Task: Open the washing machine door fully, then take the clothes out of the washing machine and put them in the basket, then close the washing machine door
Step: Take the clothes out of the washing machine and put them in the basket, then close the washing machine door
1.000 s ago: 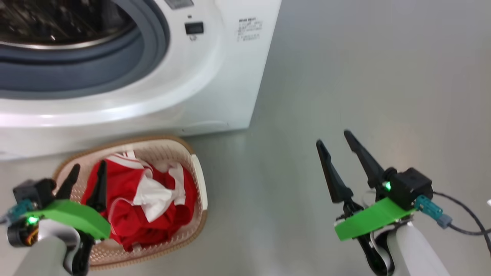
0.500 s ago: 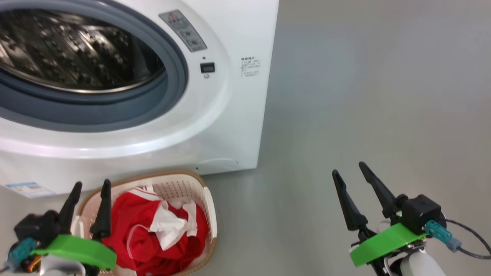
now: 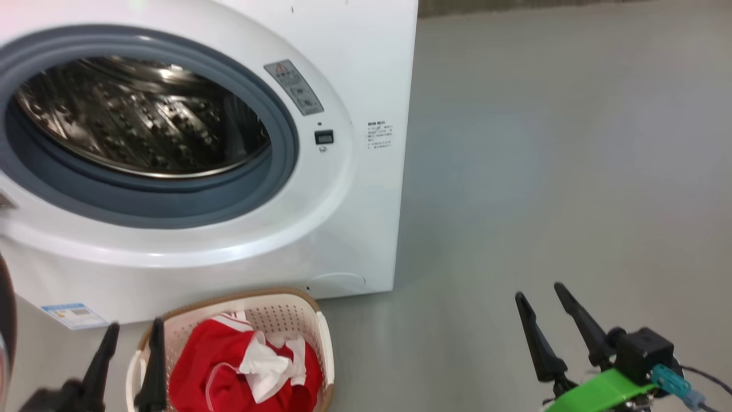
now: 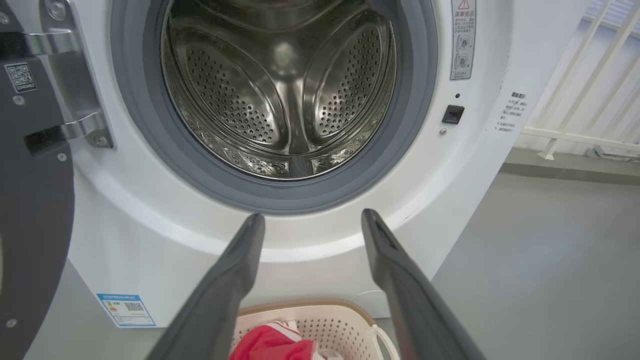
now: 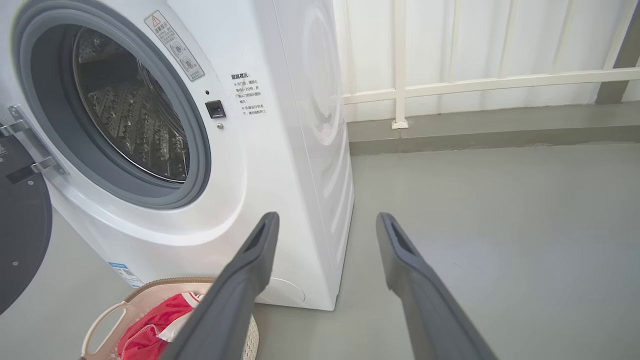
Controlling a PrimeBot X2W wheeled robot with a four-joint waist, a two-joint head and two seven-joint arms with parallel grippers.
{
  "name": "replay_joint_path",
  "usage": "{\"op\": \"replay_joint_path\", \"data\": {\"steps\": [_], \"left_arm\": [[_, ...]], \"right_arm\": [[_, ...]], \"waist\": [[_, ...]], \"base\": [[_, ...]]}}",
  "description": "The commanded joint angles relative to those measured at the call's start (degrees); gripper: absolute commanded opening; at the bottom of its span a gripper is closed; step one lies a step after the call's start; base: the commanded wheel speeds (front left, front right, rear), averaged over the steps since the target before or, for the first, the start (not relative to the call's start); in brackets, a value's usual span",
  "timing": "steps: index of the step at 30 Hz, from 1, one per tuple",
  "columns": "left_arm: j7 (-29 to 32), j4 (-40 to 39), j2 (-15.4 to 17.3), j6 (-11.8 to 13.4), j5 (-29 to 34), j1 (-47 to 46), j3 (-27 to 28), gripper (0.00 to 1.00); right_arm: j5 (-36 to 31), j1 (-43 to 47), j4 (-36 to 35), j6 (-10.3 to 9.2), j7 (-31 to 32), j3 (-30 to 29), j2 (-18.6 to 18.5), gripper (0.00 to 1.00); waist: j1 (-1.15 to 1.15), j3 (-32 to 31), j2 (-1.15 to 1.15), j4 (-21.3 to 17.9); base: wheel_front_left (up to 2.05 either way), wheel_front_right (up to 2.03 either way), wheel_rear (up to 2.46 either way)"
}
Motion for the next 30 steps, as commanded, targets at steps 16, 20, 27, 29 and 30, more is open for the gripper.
{"op": "replay_joint_path", "data": {"steps": [16,20,27,29,30], "left_arm": [[-0.47,-7.13,-1.42,-0.17,2.13,5.99,5.11,1.00],[-0.47,-7.24,-1.45,-0.17,2.37,5.92,5.17,1.00],[-0.47,-6.95,-1.66,-0.17,2.45,5.60,5.21,1.00],[-0.47,-6.86,-1.69,-0.17,2.49,5.55,5.18,1.00],[-0.47,-6.80,-1.70,-0.17,2.53,5.54,5.15,1.00]], "right_arm": [[1.02,3.18,-2.46,0.09,-0.27,-0.03,-0.80,1.00],[1.08,3.04,-2.34,0.09,-0.27,-0.01,-0.84,1.00],[1.06,3.02,-2.25,0.09,-0.27,-0.09,-0.83,1.00],[1.04,3.04,-2.27,0.09,-0.27,-0.04,-0.81,1.00],[1.03,3.04,-2.28,0.09,-0.27,-0.01,-0.80,1.00]], "waist": [[0.00,-3.01,0.00,0.41],[0.00,-3.06,0.00,0.24],[0.00,-3.12,0.00,0.20],[0.00,-3.11,0.00,0.22],[0.00,-3.11,0.00,0.23]], "base": [[0.00,0.00,0.00],[0.00,0.00,0.00],[0.00,0.00,0.00],[0.00,0.00,0.00],[0.00,0.00,0.00]]}}
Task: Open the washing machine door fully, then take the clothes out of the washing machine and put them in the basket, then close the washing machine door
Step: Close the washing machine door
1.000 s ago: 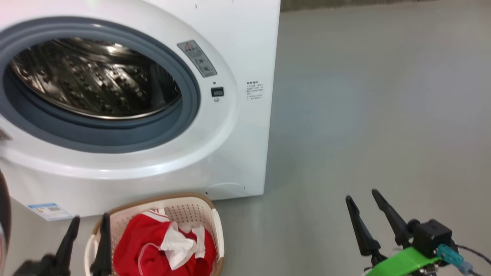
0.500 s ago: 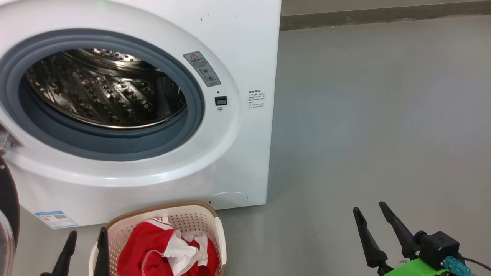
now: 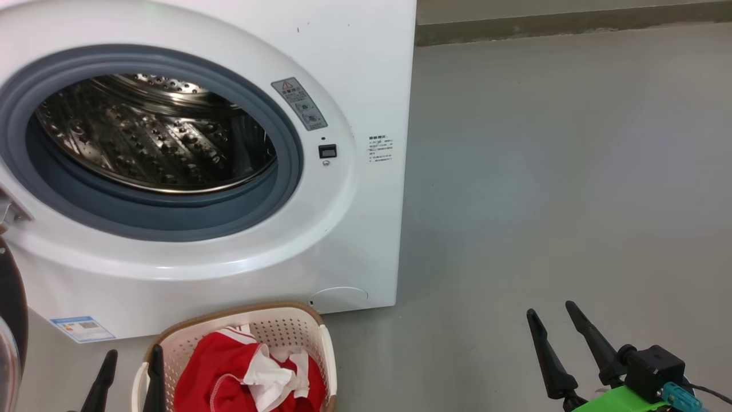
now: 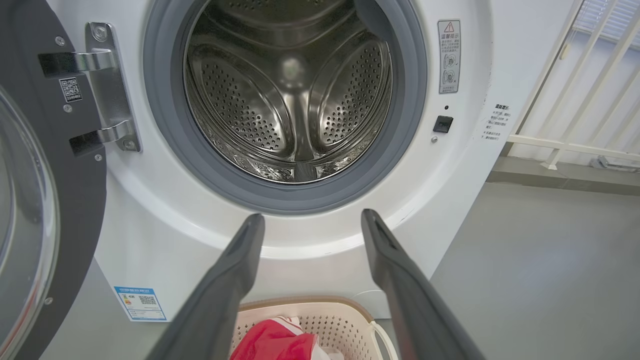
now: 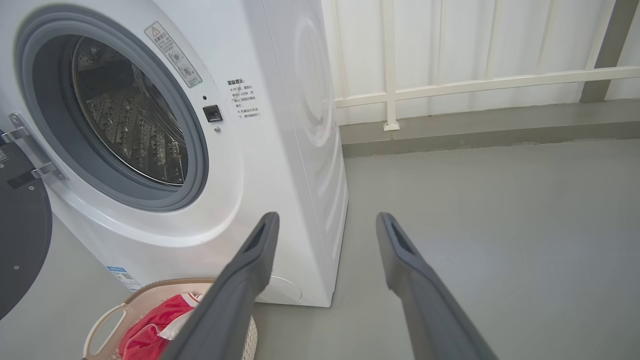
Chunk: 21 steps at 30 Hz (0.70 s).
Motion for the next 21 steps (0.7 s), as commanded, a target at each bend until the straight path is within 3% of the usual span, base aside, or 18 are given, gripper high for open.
{"op": "replay_joint_path", "data": {"steps": [1,9,21], "left_arm": [[-0.47,-1.12,0.82,-0.17,0.57,-1.74,2.19,1.00],[-0.47,-0.43,0.81,-0.17,1.17,-1.93,2.07,1.00],[-0.47,-1.26,1.22,-0.17,0.89,-1.75,1.67,1.00]], "right_arm": [[0.16,-0.76,-1.38,0.09,-0.27,1.35,-0.56,1.00],[0.07,-0.76,-1.43,0.09,-0.27,1.33,-0.58,1.00],[-0.12,-0.65,-1.82,0.09,-0.27,1.36,-0.30,1.00]], "waist": [[0.00,0.00,0.00,0.04],[0.00,0.05,0.00,0.23],[0.00,0.97,0.00,0.60]], "base": [[0.00,0.00,0.00],[-0.30,0.30,0.00],[-1.22,1.22,0.00]]}}
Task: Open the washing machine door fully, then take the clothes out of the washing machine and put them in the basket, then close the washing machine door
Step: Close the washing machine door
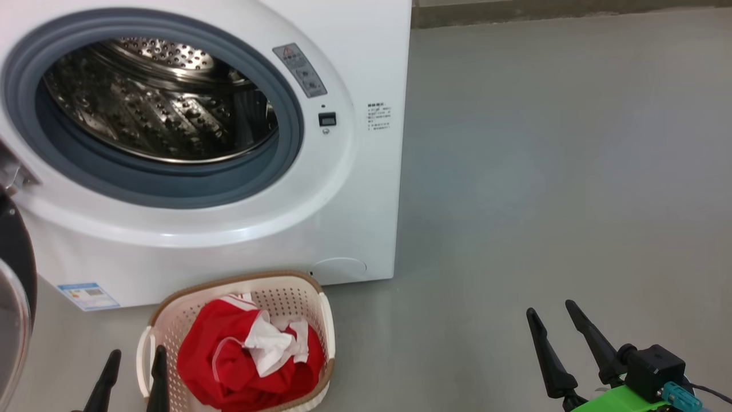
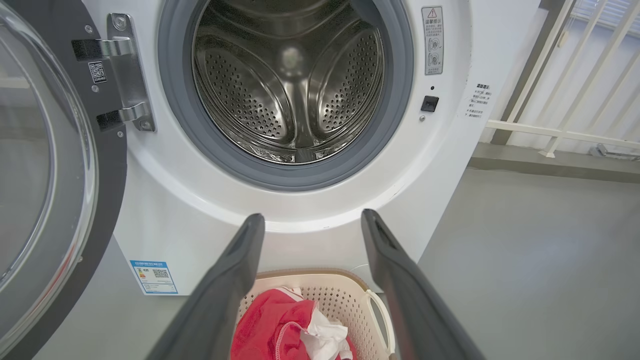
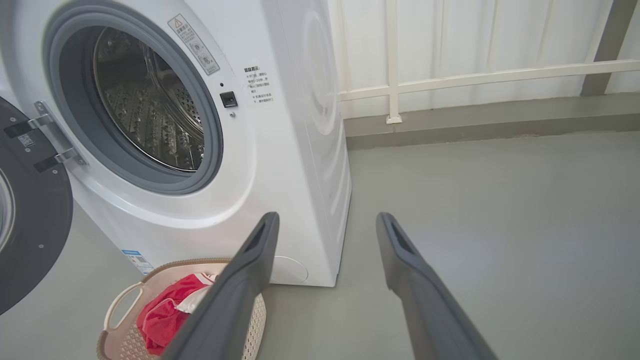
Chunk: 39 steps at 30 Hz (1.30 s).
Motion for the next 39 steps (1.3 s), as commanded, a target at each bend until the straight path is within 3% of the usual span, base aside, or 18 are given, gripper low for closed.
{"op": "replay_joint_path", "data": {"steps": [1,21,39], "left_arm": [[-0.47,-1.70,1.29,-0.17,-0.24,-1.73,1.72,1.00],[-0.47,-0.80,1.64,-0.17,-1.16,-3.24,1.55,1.00],[-0.47,0.91,-2.21,-0.17,-0.72,-2.63,4.29,1.00]], "right_arm": [[-0.15,-0.70,-1.56,0.09,-0.27,1.36,-0.32,1.00],[-0.49,-1.76,-1.37,0.09,-0.27,1.36,0.26,1.00],[-0.33,-4.03,-0.32,0.09,-0.27,4.16,-0.93,1.00]], "waist": [[0.00,0.27,0.00,0.08],[0.00,1.55,0.00,1.57],[0.00,1.64,0.00,12.18]], "base": [[-1.12,1.12,0.00],[-0.20,0.20,0.00],[0.00,0.00,0.00]]}}
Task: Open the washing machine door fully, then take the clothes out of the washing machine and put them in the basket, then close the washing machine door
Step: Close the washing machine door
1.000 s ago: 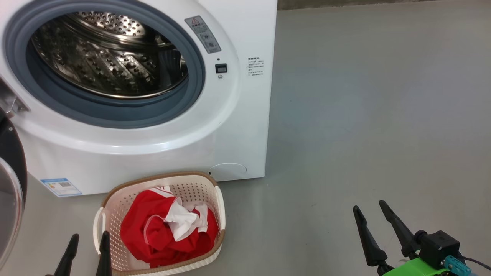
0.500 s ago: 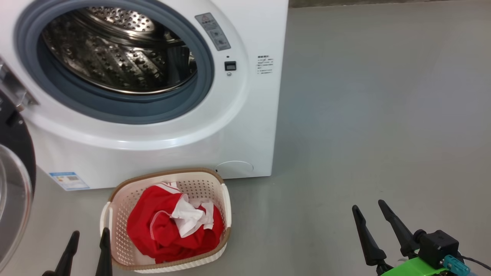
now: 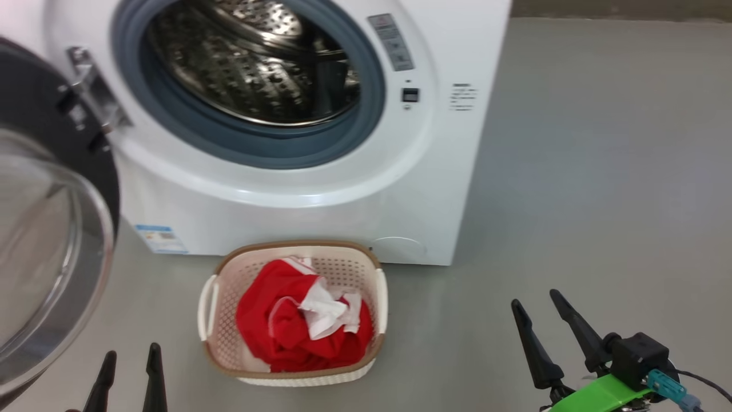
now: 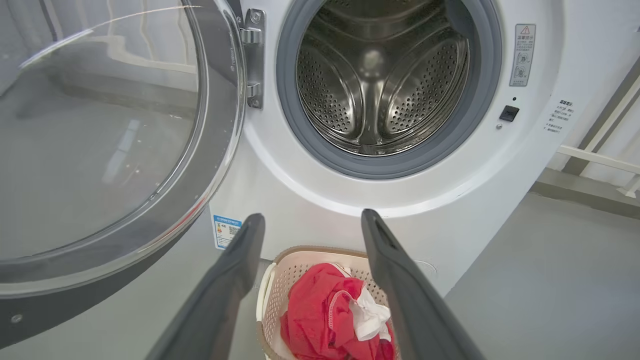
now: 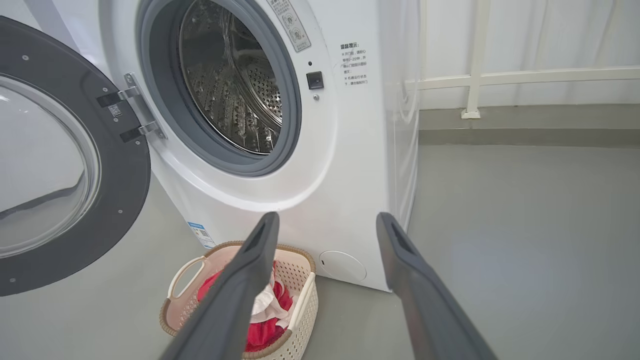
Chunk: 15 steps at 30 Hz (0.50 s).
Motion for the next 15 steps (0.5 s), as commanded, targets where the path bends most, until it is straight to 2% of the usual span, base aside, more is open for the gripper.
{"op": "replay_joint_path", "data": {"steps": [1,15], "left_arm": [[-0.47,-0.84,0.33,-0.17,0.20,-1.15,2.38,1.00],[-0.47,1.11,-1.55,-0.17,0.26,-1.05,2.77,1.00]], "right_arm": [[-0.26,-1.85,-1.13,0.09,-0.27,1.89,-0.53,1.00],[0.63,-4.79,1.55,0.09,-0.27,5.36,-1.66,1.00]], "waist": [[0.00,0.13,0.00,3.39],[0.00,-0.37,0.00,16.35]], "base": [[0.00,0.00,0.00],[0.00,0.00,0.00]]}}
